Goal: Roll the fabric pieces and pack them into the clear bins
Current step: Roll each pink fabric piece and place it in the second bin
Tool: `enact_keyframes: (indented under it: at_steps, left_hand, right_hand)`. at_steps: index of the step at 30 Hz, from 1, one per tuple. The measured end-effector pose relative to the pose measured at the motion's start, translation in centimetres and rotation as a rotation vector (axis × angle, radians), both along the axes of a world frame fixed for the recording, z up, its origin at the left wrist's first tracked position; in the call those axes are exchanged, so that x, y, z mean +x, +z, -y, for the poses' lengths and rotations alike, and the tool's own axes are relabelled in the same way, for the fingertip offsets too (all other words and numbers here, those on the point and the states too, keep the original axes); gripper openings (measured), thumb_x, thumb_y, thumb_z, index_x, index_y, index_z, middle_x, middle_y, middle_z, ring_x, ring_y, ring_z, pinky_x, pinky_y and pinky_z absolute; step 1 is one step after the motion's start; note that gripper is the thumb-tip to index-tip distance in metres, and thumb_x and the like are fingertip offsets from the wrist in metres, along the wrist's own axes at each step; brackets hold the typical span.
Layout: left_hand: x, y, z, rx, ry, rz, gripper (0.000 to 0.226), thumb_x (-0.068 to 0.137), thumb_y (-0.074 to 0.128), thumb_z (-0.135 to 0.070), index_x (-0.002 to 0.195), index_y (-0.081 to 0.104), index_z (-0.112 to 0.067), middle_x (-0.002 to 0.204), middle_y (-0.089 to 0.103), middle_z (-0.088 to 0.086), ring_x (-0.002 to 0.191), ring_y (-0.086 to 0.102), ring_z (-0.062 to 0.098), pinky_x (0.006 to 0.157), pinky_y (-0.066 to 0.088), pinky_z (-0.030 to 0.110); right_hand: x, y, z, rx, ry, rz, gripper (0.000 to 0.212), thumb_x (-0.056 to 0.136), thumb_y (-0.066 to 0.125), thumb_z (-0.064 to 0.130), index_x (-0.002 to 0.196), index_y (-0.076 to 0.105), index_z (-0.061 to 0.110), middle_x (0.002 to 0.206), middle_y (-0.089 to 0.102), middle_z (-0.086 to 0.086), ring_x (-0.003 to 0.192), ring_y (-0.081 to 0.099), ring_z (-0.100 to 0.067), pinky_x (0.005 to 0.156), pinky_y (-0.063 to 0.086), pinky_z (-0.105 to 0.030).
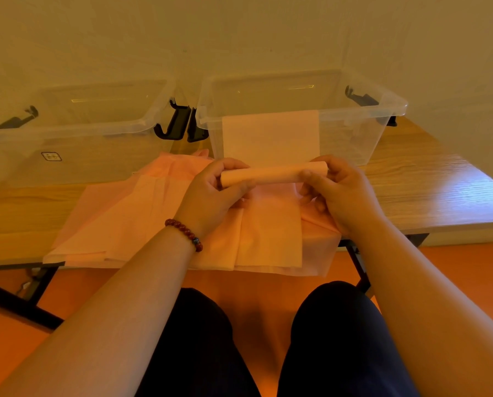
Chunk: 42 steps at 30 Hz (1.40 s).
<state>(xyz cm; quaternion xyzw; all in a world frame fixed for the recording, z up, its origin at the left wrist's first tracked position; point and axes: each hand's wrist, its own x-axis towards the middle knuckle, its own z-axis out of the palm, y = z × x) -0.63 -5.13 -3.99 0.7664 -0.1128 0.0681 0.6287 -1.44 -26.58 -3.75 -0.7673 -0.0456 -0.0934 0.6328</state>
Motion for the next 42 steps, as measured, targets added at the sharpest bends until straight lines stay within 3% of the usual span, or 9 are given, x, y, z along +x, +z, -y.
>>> enact_keyframes:
  at_steps: [6,12,22,28,31,33,36,38,42]
  left_hand:
    - [0.3,-0.3,0.3,0.004,0.074,-0.058,0.01,0.087,0.065,-0.029,0.095,0.063,-0.023,0.081,0.069,-0.004,0.068,0.065,0.005,0.06,0.052,0.02]
    - [0.0,0.1,0.0,-0.005,0.025,-0.022,0.025,0.085,0.068,-0.013,0.102,0.058,-0.028,0.096,0.062,-0.004,0.071,0.064,0.0,0.062,0.053,0.017]
    - [0.1,0.0,0.2,0.015,0.069,-0.06,0.023,0.087,0.067,-0.018,0.108,0.06,-0.013,0.083,0.067,0.0,0.061,0.063,0.002,0.056,0.051,0.018]
    - [-0.1,0.2,0.2,0.025,0.086,-0.013,0.026,0.086,0.068,-0.019,0.11,0.058,-0.018,0.085,0.063,-0.001,0.062,0.06,0.001,0.058,0.051,0.016]
    - [-0.1,0.0,0.2,0.121,0.163,0.053,0.027,0.083,0.07,-0.028,0.107,0.057,-0.028,0.106,0.061,-0.005,0.086,0.057,-0.007,0.066,0.046,0.004]
    - [0.0,-0.1,0.0,0.164,0.214,0.083,0.027,0.081,0.073,-0.029,0.103,0.057,-0.033,0.123,0.053,-0.005,0.113,0.051,0.003,0.076,0.043,0.002]
    - [0.3,0.1,-0.3,0.228,0.266,0.051,0.032,0.079,0.074,-0.03,0.108,0.062,-0.024,0.135,0.046,-0.006,0.131,0.039,0.015,0.1,0.043,0.024]
    - [0.4,0.5,-0.5,0.276,0.296,0.036,0.031,0.08,0.074,-0.031,0.108,0.064,-0.022,0.137,0.046,-0.006,0.132,0.039,0.013,0.104,0.041,0.03]
    - [0.4,0.9,-0.7,0.277,0.24,-0.003,0.024,0.086,0.068,-0.028,0.108,0.064,-0.021,0.096,0.053,-0.027,0.082,0.047,-0.023,0.063,0.036,-0.003]
  right_hand:
    - [0.1,0.0,0.1,0.0,0.074,-0.031,0.034,0.083,0.075,0.016,0.103,0.06,0.038,0.079,0.071,0.01,0.064,0.063,-0.007,0.06,0.049,-0.028]
    - [-0.1,-0.1,0.0,-0.094,-0.033,-0.017,0.006,0.086,0.068,0.038,0.089,0.064,0.034,0.068,0.069,0.008,0.056,0.059,-0.006,0.067,0.054,-0.038]
    - [0.2,-0.2,0.1,-0.042,0.037,-0.029,0.027,0.082,0.075,0.02,0.097,0.061,0.037,0.084,0.072,0.009,0.069,0.065,-0.01,0.07,0.055,-0.036]
    - [-0.2,-0.1,-0.1,-0.038,-0.031,0.023,0.027,0.062,0.072,0.058,0.083,0.065,0.042,0.074,0.066,0.013,0.064,0.058,-0.007,0.062,0.049,-0.032]
    - [-0.2,-0.1,-0.1,-0.069,-0.084,0.06,0.033,0.058,0.069,0.063,0.086,0.064,0.046,0.092,0.067,0.012,0.082,0.064,-0.009,0.076,0.056,-0.034]
    - [-0.2,-0.1,-0.2,-0.141,-0.118,0.115,0.026,0.063,0.069,0.06,0.084,0.06,0.047,0.099,0.063,0.012,0.081,0.061,-0.008,0.074,0.054,-0.03]
    - [0.1,-0.2,-0.3,-0.313,-0.139,0.2,0.019,0.076,0.073,0.047,0.086,0.056,0.047,0.094,0.058,0.017,0.072,0.052,-0.004,0.069,0.048,-0.024]
    - [0.4,-0.1,-0.4,-0.412,-0.126,0.213,0.016,0.082,0.071,0.041,0.091,0.058,0.038,0.089,0.056,0.017,0.071,0.05,-0.002,0.068,0.045,-0.021]
    - [0.7,0.3,-0.3,-0.608,-0.097,0.227,0.018,0.087,0.065,0.044,0.097,0.058,0.03,0.088,0.052,0.016,0.078,0.048,-0.002,0.068,0.039,-0.018]
